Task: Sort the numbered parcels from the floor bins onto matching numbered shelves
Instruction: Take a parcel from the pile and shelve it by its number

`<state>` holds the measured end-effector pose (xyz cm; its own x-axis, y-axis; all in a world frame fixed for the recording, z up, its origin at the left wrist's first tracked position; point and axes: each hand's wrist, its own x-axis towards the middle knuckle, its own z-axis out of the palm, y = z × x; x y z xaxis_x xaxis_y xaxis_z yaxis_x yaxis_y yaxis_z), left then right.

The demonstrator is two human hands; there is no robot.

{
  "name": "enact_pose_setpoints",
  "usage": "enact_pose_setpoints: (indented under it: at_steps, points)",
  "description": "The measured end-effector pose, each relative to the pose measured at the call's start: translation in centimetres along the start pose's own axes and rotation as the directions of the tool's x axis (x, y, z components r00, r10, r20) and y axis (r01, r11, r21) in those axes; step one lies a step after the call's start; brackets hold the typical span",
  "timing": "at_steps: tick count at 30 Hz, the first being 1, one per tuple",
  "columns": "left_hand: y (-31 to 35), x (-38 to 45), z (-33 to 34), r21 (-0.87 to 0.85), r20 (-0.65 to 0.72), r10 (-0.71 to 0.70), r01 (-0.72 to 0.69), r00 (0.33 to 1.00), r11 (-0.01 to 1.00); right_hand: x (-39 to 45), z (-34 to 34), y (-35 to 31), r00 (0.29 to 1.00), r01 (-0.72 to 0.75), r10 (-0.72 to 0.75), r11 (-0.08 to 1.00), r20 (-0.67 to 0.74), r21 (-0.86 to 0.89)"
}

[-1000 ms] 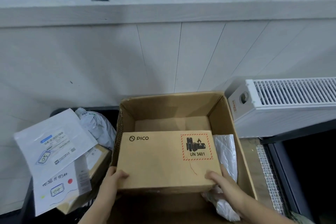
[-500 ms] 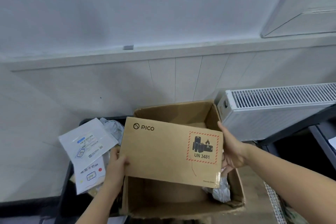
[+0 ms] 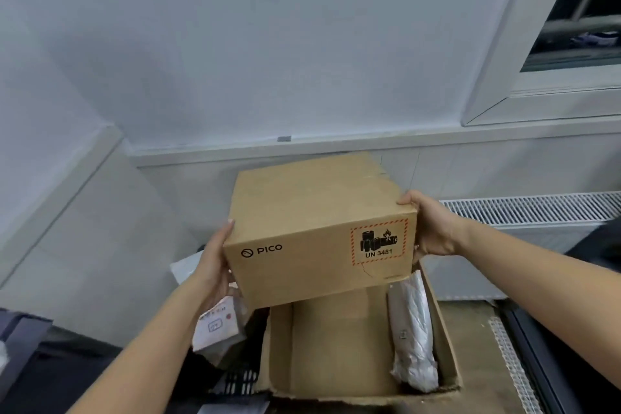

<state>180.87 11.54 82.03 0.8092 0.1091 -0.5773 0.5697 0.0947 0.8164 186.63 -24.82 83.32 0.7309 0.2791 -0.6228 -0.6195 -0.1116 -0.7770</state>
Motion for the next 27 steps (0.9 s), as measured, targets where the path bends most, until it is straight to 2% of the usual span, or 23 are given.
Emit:
enact_pose_setpoints:
  at_steps: [4, 7, 10, 13, 15, 18, 21, 24, 27]
  points:
    - [3.1, -2.3, -1.3, -0.04, 0.047, 0.058, -0.056, 0.997, 0.998, -2.6, 1.6, -2.2, 0.99, 0.133, -0.132, 0.991, -0.042, 0.017]
    - [3.3, -3.2, -2.1, -0.092, 0.044, 0.075, -0.07, 0.996, 0.993, -4.2, 4.0, -2.9, 0.95, 0.29, -0.291, 0.957, -0.11, -0.031]
    - [2.8, -4.0, -2.2, -0.174, -0.038, 0.091, -0.096, 0.995, 0.98, -5.8, 7.1, -3.6, 0.881, 0.467, -0.473, 0.878, -0.032, -0.107]
    - [3.0, -4.3, -2.5, -0.23, -0.165, 0.146, -0.182, 0.975, 0.956, -6.6, 9.1, -4.5, 0.828, 0.557, -0.56, 0.818, 0.02, -0.142]
    - [3.3, -4.1, -2.9, -0.198, -0.199, 0.178, -0.217, 0.964, 0.956, -6.8, 9.3, -5.1, 0.79, 0.605, -0.612, 0.777, 0.016, -0.174]
    - [3.6, -4.9, -2.8, -0.14, -0.238, 0.194, -0.232, 0.952, 0.963, -8.1, 8.8, -6.3, 0.737, 0.664, -0.673, 0.703, 0.061, -0.255]
    - [3.5, -5.1, -2.5, -0.156, -0.307, 0.21, -0.266, 0.928, 0.951, -9.0, 8.1, -6.8, 0.692, 0.709, -0.719, 0.664, 0.055, -0.238]
    - [3.6, -6.1, -1.4, -0.15, -0.325, 0.234, -0.294, 0.916, 0.944, -8.9, 8.3, -7.8, 0.707, 0.666, -0.707, 0.67, -0.008, -0.327]
    - [3.6, -7.1, -1.0, -0.138, -0.369, 0.225, -0.292, 0.902, 0.946, -9.2, 8.5, -8.9, 0.743, 0.629, -0.668, 0.678, 0.04, -0.381]
